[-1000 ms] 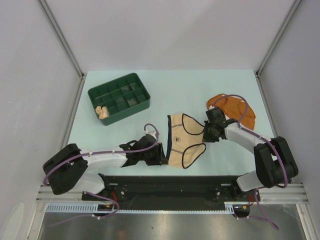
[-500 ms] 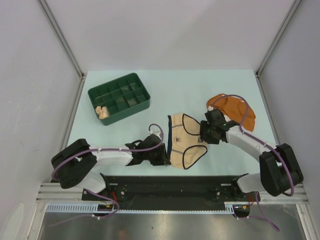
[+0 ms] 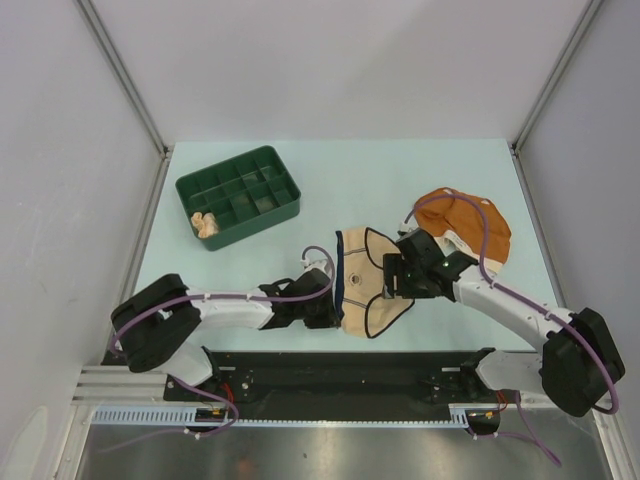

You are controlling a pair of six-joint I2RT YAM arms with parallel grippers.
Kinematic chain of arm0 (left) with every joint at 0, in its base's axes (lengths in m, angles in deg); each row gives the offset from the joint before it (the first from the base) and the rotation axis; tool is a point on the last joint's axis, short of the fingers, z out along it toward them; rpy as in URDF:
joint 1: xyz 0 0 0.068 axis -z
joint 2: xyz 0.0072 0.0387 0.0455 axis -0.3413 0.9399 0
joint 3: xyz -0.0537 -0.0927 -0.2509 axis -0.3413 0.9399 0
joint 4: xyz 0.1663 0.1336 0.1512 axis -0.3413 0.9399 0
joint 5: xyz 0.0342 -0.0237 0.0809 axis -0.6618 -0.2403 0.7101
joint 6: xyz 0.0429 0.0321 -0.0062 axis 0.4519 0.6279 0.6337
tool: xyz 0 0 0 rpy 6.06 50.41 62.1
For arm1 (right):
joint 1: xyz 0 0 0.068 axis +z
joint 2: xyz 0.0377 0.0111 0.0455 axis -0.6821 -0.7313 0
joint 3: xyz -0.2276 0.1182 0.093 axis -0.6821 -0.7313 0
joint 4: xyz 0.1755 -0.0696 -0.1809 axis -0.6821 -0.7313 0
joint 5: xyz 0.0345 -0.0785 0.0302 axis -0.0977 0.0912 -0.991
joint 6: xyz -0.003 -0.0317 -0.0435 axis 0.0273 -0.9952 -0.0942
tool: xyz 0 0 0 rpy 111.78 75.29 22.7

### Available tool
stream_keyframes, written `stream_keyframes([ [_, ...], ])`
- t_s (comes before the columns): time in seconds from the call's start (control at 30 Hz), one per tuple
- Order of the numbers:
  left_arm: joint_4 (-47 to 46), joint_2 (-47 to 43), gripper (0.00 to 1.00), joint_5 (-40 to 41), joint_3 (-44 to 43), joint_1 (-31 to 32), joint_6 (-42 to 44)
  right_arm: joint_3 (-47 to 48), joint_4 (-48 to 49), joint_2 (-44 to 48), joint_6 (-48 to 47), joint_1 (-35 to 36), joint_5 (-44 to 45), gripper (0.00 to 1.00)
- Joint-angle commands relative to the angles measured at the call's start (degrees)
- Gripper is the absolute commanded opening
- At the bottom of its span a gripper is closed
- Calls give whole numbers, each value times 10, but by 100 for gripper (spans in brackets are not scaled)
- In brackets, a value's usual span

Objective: Roll the underwear
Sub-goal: Fold the underwear at the center of the board.

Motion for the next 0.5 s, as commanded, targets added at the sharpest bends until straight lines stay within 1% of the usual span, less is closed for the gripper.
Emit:
stream_keyframes([
  [0.0, 68, -9, 0, 58, 2, 13, 23, 0, -6, 3, 0, -6, -7, 75],
  [0.1, 90, -49, 0, 72, 7, 21, 16, 0, 9, 8, -15, 9, -41, 74],
  [0.17, 92, -69, 0, 71, 18, 22, 9, 0, 6, 8, -16, 14, -41, 75],
  [0.23, 85, -93, 0, 66, 27, 23, 3, -1, 4, 7, -16, 15, -39, 75],
  [0.33, 51, -115, 0, 51, 44, 22, 4, -1, 6, 6, -16, 21, -41, 75],
  [0.47, 42, -122, 0, 51, 39, 23, 12, 0, 22, 3, -16, 43, -83, 75],
])
